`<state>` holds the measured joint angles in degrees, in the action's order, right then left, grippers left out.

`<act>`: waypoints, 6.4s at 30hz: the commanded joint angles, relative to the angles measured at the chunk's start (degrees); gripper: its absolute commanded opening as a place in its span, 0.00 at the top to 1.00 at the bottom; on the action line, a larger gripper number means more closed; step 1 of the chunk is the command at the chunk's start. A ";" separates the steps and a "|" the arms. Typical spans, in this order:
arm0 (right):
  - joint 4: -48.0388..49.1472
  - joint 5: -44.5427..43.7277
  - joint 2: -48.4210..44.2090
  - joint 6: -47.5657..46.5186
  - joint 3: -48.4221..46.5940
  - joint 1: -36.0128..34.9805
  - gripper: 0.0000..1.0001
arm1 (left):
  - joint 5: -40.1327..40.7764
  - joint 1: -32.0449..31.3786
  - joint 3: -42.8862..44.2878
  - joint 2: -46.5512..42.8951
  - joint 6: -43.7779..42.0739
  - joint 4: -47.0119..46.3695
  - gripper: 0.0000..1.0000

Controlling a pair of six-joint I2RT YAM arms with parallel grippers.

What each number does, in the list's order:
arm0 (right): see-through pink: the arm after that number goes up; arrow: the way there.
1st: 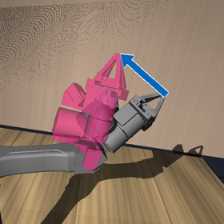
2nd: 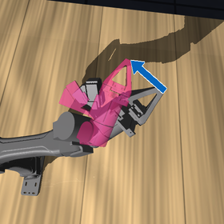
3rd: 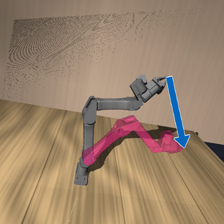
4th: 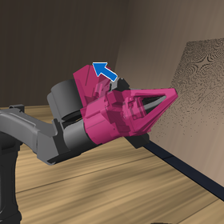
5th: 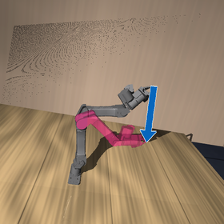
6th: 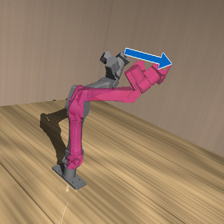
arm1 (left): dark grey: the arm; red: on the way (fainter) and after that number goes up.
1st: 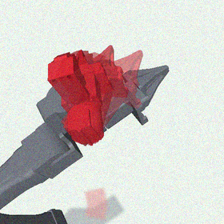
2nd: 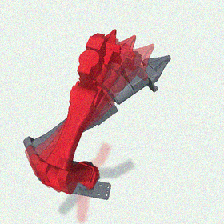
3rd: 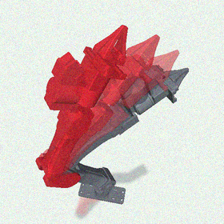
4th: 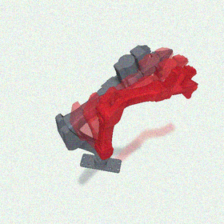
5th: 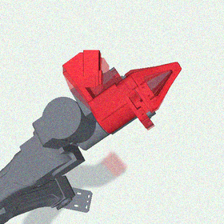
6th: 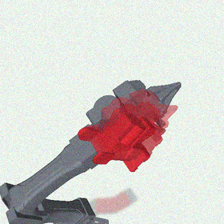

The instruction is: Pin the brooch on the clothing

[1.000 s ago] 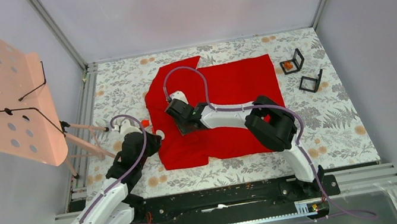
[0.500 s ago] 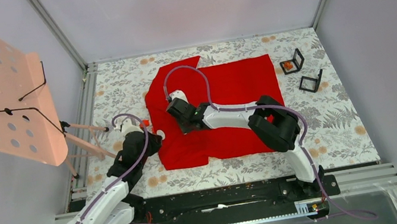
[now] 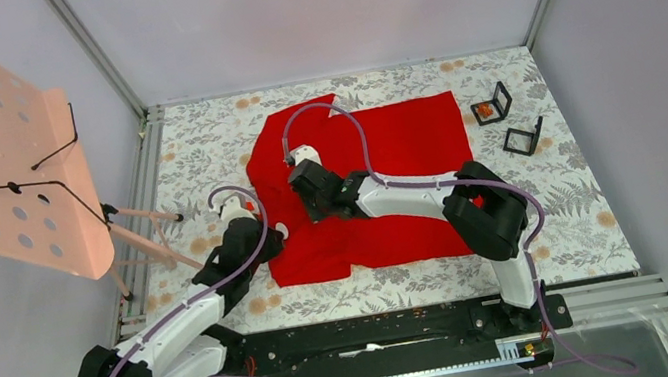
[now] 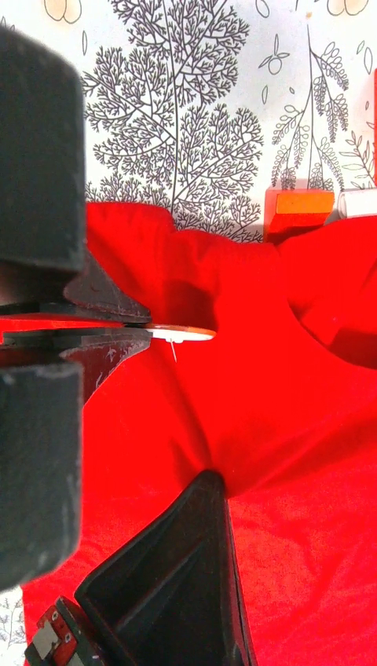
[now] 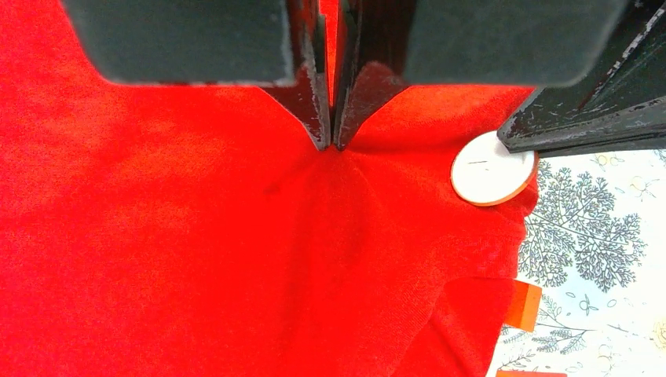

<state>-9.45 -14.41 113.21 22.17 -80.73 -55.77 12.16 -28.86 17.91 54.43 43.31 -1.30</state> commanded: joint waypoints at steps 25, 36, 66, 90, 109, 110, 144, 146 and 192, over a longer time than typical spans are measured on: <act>13.91 6.81 -6.98 3.21 8.55 0.60 0.99 | -1.94 -1.60 8.89 12.54 -4.00 -8.56 1.00; 21.61 13.58 -7.23 7.09 12.53 1.92 1.00 | -2.33 -2.51 9.76 15.28 -4.26 -9.15 1.00; 18.77 18.72 -1.56 9.74 13.04 1.93 1.00 | -0.90 -2.78 5.09 8.72 0.20 -14.39 1.00; 23.43 19.80 -18.37 3.66 29.16 7.55 0.51 | -16.57 1.80 4.29 2.52 -4.05 -12.71 1.00; 38.29 50.40 -18.32 -1.35 31.55 15.69 0.35 | -37.38 6.69 6.55 -0.23 -7.79 -10.42 1.00; 38.47 50.77 -17.92 -1.07 31.17 15.71 0.36 | -38.09 6.75 6.40 -0.27 -7.53 -10.94 1.00; 38.53 60.40 -12.68 1.85 25.32 15.69 0.69 | -47.37 6.72 6.96 0.50 -9.01 -11.88 1.00; 38.33 61.40 -12.51 1.97 25.03 15.71 0.69 | -47.93 6.71 7.04 0.50 -9.11 -11.88 1.00; 30.80 65.47 -26.00 -5.89 31.88 20.16 0.33 | -60.92 10.67 17.80 4.78 -9.90 3.66 1.00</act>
<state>15.09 50.17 89.03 14.39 -49.23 -36.84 -42.09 -19.11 32.27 58.92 33.06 3.88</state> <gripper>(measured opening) 0.666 0.028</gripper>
